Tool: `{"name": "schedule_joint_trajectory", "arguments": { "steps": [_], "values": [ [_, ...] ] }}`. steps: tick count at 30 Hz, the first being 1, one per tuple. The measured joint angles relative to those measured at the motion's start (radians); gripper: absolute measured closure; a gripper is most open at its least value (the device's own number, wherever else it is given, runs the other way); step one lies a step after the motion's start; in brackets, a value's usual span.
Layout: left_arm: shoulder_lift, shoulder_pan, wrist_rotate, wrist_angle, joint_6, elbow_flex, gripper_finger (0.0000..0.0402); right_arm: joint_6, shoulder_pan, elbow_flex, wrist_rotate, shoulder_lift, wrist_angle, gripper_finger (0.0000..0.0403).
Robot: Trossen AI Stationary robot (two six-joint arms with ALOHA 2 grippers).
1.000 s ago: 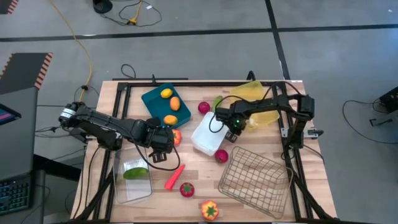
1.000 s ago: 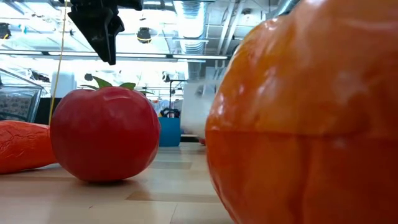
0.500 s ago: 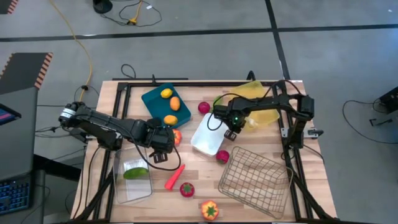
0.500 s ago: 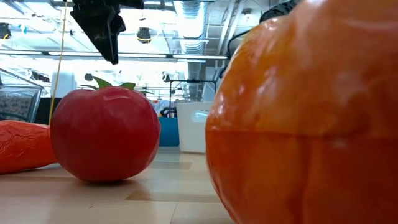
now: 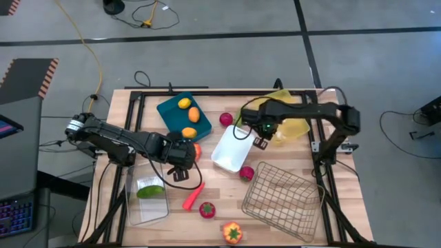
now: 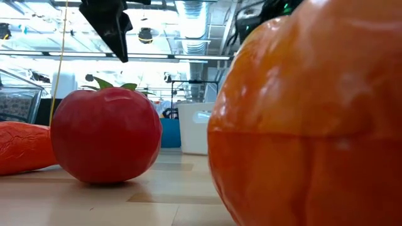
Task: Sort produce into baskets
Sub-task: Put the right orange carrot into the wire basket
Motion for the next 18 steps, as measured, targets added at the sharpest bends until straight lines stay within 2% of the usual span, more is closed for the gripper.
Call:
{"name": "schedule_joint_trajectory", "arguments": {
  "steps": [7,13,18],
  "values": [
    [0.000,0.000,0.001,0.061,-0.001,0.000,0.0220,0.000,0.116,0.000,-0.001,-0.166,0.000,0.0321],
    [0.000,0.000,0.025,0.136,-0.010,0.000,0.0220,0.051,0.332,0.000,-0.006,-0.253,0.000,0.0321],
    [0.000,-0.001,0.075,0.200,-0.015,0.000,0.0220,0.108,0.527,0.000,-0.079,-0.264,0.000,0.0321]
  ]
}}
